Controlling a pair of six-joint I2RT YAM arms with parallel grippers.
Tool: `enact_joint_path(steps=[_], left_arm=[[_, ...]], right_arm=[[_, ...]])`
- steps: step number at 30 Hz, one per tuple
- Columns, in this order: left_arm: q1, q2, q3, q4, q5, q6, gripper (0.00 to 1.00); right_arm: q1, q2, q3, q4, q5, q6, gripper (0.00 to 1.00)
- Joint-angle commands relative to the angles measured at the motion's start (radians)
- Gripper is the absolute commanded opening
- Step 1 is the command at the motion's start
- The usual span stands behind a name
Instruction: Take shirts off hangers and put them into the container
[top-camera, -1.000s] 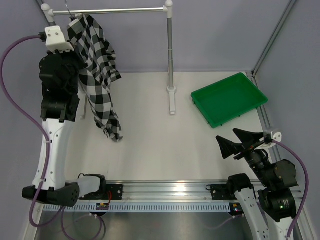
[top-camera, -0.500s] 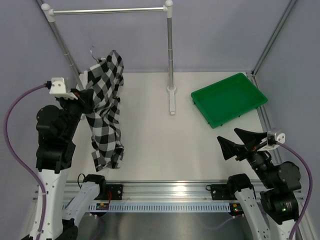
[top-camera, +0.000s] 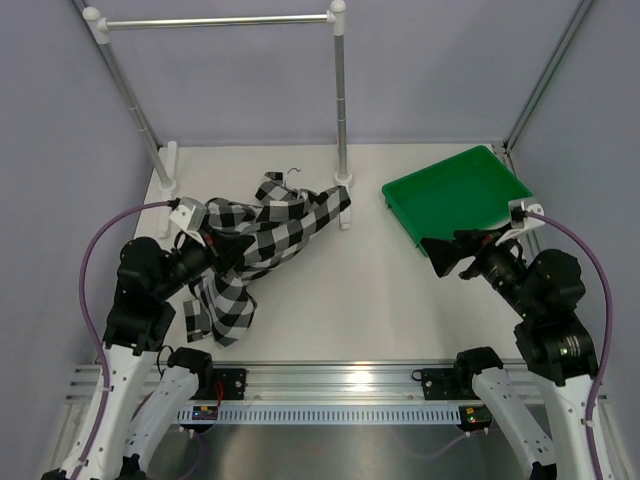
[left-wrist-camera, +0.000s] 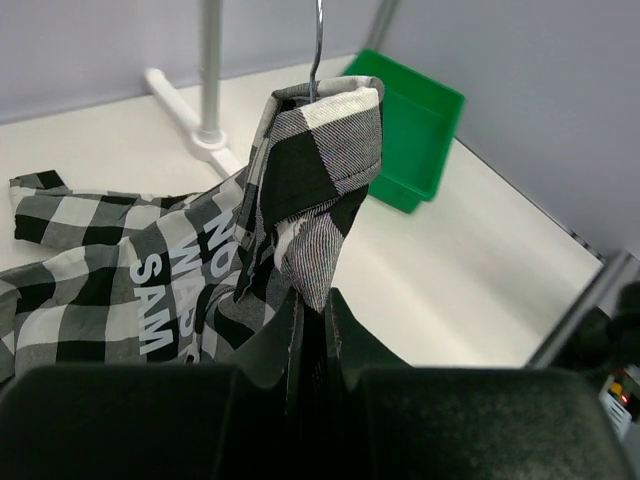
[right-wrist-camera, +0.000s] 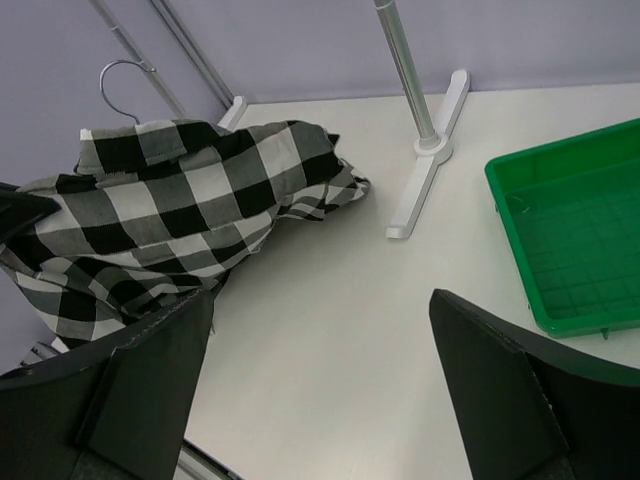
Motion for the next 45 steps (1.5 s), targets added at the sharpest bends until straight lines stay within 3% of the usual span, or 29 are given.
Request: enact_joint_path(steps=[1, 7, 15, 23, 34, 45], left_arm=[[-0.049, -0.014, -0.005, 0.159, 0.102, -0.005, 0.0], [-0.111, 0.007, -0.07, 0.261, 0.09, -0.045, 0.0], [-0.221, 0.097, -0.081, 0.297, 0.005, 0.0, 0.0], [-0.241, 0.113, -0.104, 0.26, -0.084, 0.043, 0.0], [-0.241, 0.059, -0.143, 0.24, -0.114, 0.053, 0.0], [-0.241, 0.053, -0.142, 0.242, -0.1, 0.053, 0.0]], right_arm=[[0.012, 0.105, 0.069, -0.014, -0.053, 0.017, 0.99], [0.041, 0.249, 0.13, 0.042, -0.052, 0.021, 0.99], [0.243, 0.47, 0.23, 0.156, 0.089, 0.006, 0.99], [0.473, 0.734, 0.414, 0.207, 0.206, -0.055, 0.99], [0.575, 0.964, 0.541, 0.273, 0.264, -0.052, 0.81], [0.591, 1.062, 0.58, 0.299, 0.278, -0.045, 0.58]])
